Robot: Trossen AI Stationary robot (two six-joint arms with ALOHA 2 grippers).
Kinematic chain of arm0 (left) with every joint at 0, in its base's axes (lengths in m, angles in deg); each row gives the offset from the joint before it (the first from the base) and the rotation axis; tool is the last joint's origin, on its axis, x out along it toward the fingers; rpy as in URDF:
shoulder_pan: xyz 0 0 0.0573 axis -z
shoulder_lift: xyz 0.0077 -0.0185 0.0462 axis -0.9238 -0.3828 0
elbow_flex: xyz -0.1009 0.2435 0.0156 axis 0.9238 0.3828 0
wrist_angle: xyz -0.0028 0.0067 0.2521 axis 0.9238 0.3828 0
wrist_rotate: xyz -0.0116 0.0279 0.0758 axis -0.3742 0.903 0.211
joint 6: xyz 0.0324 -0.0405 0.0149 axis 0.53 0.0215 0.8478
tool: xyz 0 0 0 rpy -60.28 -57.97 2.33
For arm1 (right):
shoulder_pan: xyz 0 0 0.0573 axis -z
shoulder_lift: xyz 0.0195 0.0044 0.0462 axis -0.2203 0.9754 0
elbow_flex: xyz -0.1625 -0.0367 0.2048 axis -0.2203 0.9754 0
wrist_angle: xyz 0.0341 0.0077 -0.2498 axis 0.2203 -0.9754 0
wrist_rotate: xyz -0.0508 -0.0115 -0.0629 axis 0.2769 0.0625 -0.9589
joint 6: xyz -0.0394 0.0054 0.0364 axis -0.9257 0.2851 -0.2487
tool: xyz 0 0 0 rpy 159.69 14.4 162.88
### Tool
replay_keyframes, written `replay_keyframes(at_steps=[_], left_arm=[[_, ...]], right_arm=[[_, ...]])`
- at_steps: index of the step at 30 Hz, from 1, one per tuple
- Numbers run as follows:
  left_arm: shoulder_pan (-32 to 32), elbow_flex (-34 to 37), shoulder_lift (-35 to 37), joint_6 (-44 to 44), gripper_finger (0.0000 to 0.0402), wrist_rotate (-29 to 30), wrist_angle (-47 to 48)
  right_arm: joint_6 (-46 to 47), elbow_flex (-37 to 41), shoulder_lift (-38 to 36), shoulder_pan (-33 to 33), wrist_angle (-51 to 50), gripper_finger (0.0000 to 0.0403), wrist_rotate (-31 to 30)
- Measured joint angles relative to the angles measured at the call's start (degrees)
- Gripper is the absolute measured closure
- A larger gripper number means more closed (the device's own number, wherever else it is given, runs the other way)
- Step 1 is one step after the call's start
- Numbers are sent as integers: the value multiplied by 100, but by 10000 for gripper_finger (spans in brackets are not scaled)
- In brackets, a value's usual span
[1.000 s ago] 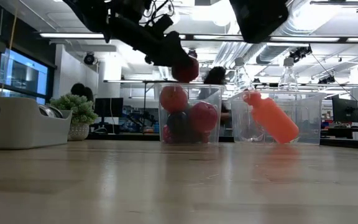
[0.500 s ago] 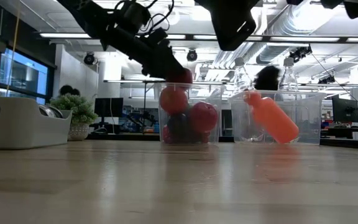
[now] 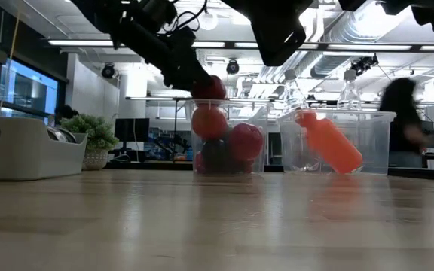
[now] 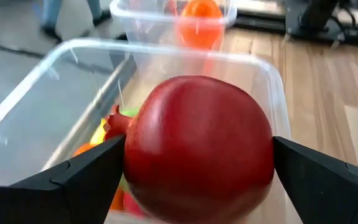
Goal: Pick & Place Food Item
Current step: Put the pomegranate into the left transparent bin
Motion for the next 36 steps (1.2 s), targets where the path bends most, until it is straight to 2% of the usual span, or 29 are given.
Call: replay_keyframes(at_steps=[4, 9, 23, 28, 33, 36], left_arm=[[-2, 4, 192, -2, 20, 6, 515], [58, 7, 251, -240, 20, 6, 624], [531, 16, 515, 36, 20, 2, 926], [744, 16, 511, 380, 20, 158, 698], [755, 17, 511, 409, 20, 635, -150], [710, 17, 511, 404, 20, 720, -289]], right_arm=[[2, 0, 0, -14, 42, 101, -127], [23, 0, -2, -13, 158, 101, -145], [132, 0, -2, -15, 175, 101, -147], [110, 0, -2, -15, 175, 101, -253], [100, 0, -2, -15, 173, 101, -586], [-366, 0, -2, -15, 246, 101, -1069]])
